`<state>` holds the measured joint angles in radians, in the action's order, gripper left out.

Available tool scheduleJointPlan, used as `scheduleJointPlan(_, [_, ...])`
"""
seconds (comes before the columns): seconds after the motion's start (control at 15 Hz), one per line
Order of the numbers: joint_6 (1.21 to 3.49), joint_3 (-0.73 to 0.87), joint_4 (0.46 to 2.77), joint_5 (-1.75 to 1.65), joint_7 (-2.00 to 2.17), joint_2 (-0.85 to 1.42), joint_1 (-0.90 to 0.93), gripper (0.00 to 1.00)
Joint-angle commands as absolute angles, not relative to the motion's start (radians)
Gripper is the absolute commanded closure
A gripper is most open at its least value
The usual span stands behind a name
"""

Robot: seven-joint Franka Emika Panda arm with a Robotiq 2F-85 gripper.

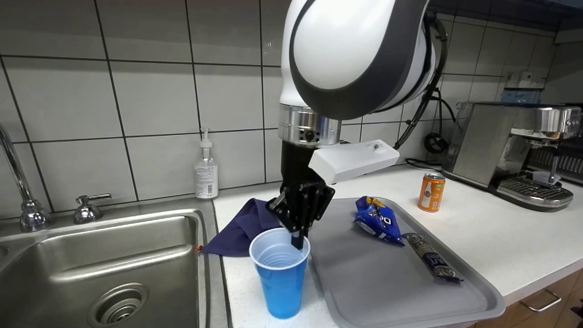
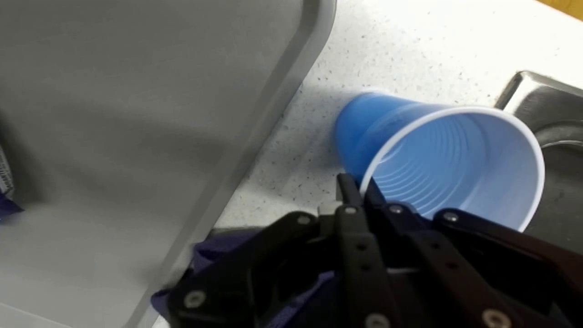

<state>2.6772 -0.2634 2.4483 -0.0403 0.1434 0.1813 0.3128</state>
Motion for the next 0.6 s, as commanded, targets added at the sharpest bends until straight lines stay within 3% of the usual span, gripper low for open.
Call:
scheduleJointPlan(0.0, [2.692, -0.296, 2.477, 0.029, 0.081, 0.134, 0.299, 0.99])
scheduleJointPlan(0.53, [2.669, -0.284, 2.509, 0.157, 0.012, 0.047, 0.264, 0.99])
